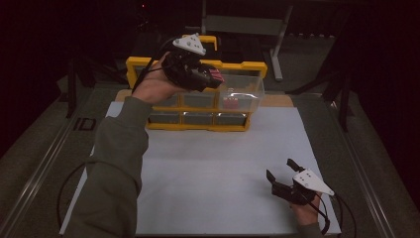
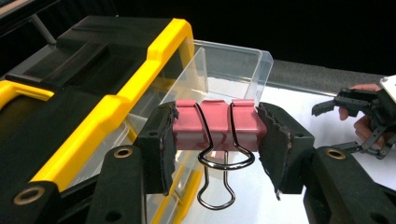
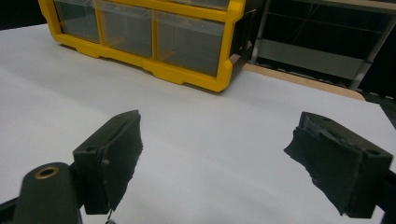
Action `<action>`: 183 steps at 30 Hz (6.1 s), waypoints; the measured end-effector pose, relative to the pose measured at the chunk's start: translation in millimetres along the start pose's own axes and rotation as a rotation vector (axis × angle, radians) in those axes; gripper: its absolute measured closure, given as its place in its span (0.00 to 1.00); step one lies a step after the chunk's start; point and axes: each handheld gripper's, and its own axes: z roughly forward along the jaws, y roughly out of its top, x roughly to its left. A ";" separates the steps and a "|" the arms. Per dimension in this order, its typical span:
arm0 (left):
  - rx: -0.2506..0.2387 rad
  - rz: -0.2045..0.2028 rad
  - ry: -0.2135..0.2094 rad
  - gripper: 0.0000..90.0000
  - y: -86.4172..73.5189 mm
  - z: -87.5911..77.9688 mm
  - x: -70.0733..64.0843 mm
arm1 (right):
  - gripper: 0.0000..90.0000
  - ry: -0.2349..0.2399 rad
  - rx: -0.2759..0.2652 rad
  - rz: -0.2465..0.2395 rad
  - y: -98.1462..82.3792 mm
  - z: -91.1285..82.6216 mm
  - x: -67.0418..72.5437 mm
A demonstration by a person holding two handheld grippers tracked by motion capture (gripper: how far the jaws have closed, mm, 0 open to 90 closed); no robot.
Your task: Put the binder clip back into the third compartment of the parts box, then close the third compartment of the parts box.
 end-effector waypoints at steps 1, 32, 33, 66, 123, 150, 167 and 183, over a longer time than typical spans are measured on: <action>0.003 0.001 0.002 0.55 0.9 1.0 1.0 | 0.17 0.000 0.000 0.000 0.0 0.0 0.0; 0.005 -0.001 0.001 0.55 29.4 30.4 6.2 | 0.17 0.000 -0.002 0.006 0.0 -0.2 -0.8; 0.005 -0.003 -0.004 0.55 29.8 32.3 5.8 | 0.17 0.000 -0.001 0.006 0.0 -0.2 -0.7; 0.047 -0.090 0.030 0.09 25.1 50.0 9.7 | 0.17 -0.001 -0.005 0.004 0.1 -0.7 -0.3; 0.063 -0.046 -0.045 0.17 -34.2 24.2 -18.6 | 0.17 0.002 -0.001 -0.005 0.2 0.2 1.2; 0.056 -0.034 -0.127 0.99 -46.1 46.3 -19.4 | 0.17 0.001 0.003 -0.005 0.0 1.1 0.8; 0.052 -0.083 -0.118 1.00 -44.8 61.9 -14.4 | 0.17 0.003 0.004 -0.003 -0.1 1.5 0.5; 0.045 -0.093 -0.093 1.00 -38.6 67.1 -12.6 | 0.17 0.003 0.010 -0.008 -0.3 3.0 0.9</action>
